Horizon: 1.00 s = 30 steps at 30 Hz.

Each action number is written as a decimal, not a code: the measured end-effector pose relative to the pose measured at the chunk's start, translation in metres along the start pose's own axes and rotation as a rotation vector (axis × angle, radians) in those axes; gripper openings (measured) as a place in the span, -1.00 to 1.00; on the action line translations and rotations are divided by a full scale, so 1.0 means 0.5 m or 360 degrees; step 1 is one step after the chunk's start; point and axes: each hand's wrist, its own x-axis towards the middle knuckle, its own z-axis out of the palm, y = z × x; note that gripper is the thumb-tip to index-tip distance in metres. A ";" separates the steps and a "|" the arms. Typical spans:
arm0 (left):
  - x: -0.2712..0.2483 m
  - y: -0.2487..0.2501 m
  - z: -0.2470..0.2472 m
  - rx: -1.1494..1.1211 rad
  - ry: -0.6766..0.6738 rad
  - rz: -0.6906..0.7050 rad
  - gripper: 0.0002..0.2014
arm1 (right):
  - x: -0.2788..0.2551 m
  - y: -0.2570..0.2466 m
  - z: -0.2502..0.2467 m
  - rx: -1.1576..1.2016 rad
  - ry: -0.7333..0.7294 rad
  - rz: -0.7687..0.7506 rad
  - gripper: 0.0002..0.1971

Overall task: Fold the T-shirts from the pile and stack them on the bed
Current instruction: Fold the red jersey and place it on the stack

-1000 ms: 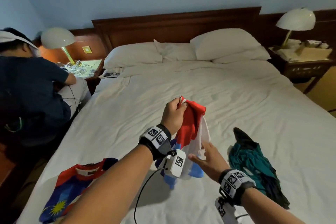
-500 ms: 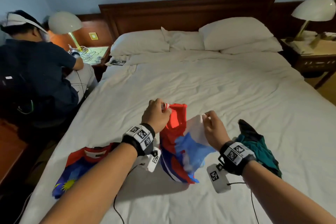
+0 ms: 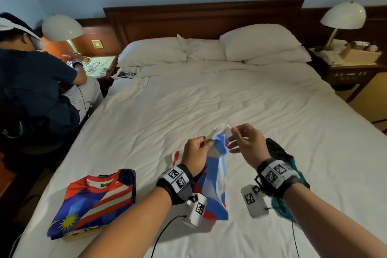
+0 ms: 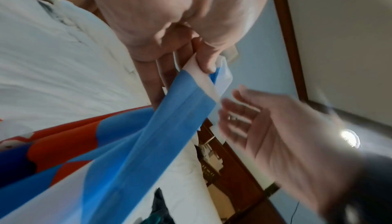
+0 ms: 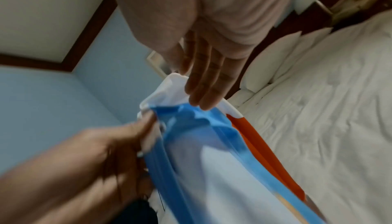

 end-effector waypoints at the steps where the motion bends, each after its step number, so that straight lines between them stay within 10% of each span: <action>1: 0.006 0.002 -0.005 -0.0046 -0.0035 -0.0048 -0.54 | -0.016 0.017 -0.002 -0.0129 -0.0056 -0.0104 -0.87; 6: 0.014 0.026 -0.017 -0.0144 -0.0196 -0.0162 -0.61 | -0.066 0.074 0.011 -0.0568 -0.0237 -0.0387 -0.66; 15: 0.018 0.021 -0.047 -0.0081 -0.0218 -0.0235 -0.58 | -0.033 0.051 -0.005 -0.0150 -0.0143 -0.0289 -0.84; 20: 0.004 0.022 -0.060 0.0431 0.0166 0.0154 -0.74 | -0.015 0.007 0.004 -0.0196 -0.0154 -0.0292 -0.88; 24: -0.029 0.055 -0.033 0.0510 -0.0082 0.0504 -0.71 | -0.006 -0.028 0.014 -0.0333 -0.0220 -0.0345 -0.86; 30: -0.016 0.040 -0.036 0.0425 -0.0036 0.0325 -0.87 | -0.003 -0.029 0.004 -0.0380 -0.0324 -0.0332 -0.90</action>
